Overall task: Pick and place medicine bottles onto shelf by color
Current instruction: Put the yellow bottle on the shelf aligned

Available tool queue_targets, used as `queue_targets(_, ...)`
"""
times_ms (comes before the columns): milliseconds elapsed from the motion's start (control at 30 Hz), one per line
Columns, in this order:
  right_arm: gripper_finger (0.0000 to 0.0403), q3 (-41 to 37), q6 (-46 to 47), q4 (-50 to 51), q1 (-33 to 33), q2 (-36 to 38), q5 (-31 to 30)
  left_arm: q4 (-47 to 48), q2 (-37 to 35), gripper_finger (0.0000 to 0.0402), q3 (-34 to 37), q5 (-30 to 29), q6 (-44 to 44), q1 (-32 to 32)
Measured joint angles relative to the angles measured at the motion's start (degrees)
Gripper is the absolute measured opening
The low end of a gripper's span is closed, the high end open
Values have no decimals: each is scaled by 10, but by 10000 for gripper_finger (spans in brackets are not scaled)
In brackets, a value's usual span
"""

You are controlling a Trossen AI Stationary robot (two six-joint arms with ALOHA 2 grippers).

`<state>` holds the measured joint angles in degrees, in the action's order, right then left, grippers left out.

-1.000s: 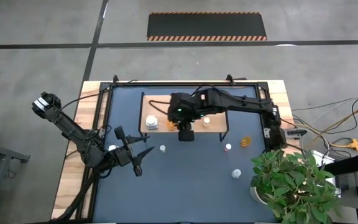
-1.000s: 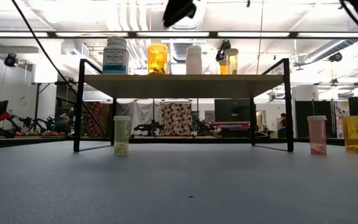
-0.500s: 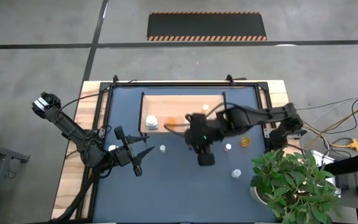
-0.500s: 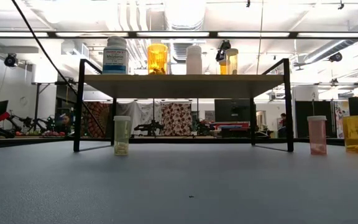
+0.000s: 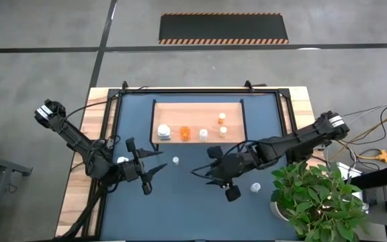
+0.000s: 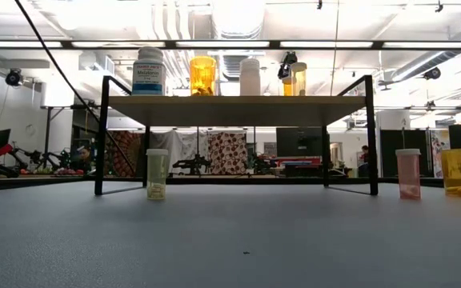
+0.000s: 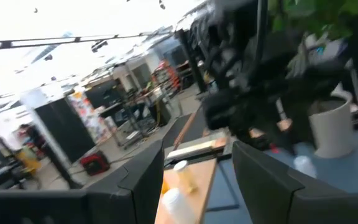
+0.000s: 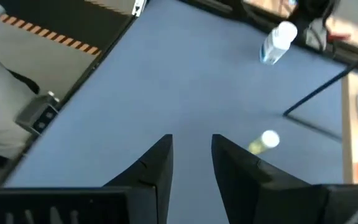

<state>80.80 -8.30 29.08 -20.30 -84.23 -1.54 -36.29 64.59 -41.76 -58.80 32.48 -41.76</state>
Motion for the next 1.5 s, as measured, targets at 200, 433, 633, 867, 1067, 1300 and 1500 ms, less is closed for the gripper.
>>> queue_targets(200,85,-120,-52,-162,51,76,-2,-11,14,173,-2,8,-20,0)
queue_targets(433,67,-233,-34,-293,136,192,-38,-47,42,173,-5,15,-49,0)
queue_targets(633,59,-332,-1,-372,154,281,-25,-48,89,173,-10,32,-141,0)
queue_targets(867,58,-381,17,-418,149,320,-25,-47,154,173,-15,34,-271,0)
queue_targets(1067,57,-387,19,-422,145,312,-16,18,189,173,-15,52,-420,0)
queue_targets(1300,56,-398,11,-421,108,300,31,276,195,173,-94,61,-599,1)
queue_targets(1500,56,-404,3,-423,87,285,31,463,194,173,-142,91,-729,2)
